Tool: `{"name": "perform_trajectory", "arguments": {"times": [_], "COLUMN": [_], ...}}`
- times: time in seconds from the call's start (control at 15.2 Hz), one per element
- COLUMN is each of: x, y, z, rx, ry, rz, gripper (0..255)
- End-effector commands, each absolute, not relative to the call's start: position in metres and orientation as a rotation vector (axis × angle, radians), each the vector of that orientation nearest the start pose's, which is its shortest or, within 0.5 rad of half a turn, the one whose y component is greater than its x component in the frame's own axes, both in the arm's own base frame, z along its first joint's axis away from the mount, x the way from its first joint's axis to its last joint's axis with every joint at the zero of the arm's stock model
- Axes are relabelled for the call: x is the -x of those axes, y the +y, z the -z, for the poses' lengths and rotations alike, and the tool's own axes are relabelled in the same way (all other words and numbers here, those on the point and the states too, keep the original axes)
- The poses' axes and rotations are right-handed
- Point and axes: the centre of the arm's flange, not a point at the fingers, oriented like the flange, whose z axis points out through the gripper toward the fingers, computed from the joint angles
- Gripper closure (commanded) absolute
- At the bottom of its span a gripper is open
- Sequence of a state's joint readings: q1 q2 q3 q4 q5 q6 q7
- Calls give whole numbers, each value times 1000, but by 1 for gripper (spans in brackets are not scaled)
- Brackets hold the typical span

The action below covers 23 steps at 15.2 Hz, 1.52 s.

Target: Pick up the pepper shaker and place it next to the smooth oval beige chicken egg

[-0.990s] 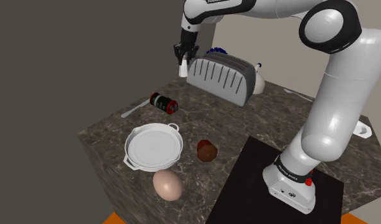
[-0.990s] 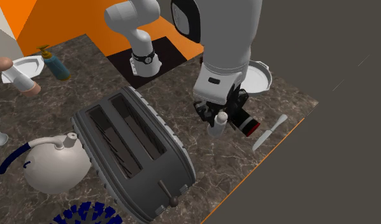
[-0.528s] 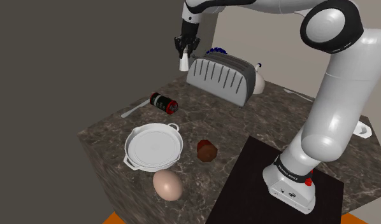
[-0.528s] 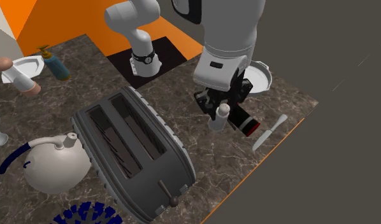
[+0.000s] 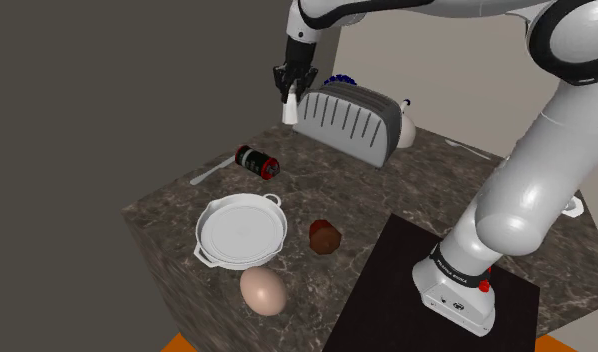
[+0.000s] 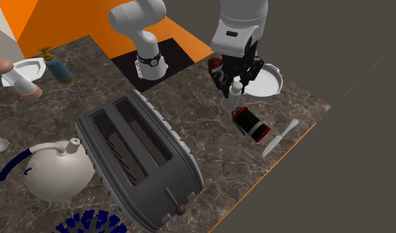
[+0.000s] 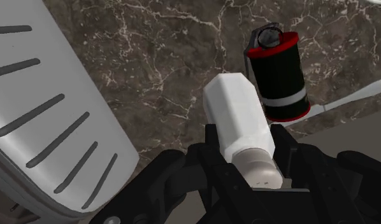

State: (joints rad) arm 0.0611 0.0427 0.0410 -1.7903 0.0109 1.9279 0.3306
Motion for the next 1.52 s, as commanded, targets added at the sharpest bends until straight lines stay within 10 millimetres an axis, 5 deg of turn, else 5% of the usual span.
{"name": "perform_trajectory", "arguments": {"times": [0.0, 1.45], "x": [-562, -351], "y": [79, 278], "z": [-528, -529], "rx": [3086, 3086], "ry": [361, 361], "rz": [140, 140], "gripper": [255, 255]}}
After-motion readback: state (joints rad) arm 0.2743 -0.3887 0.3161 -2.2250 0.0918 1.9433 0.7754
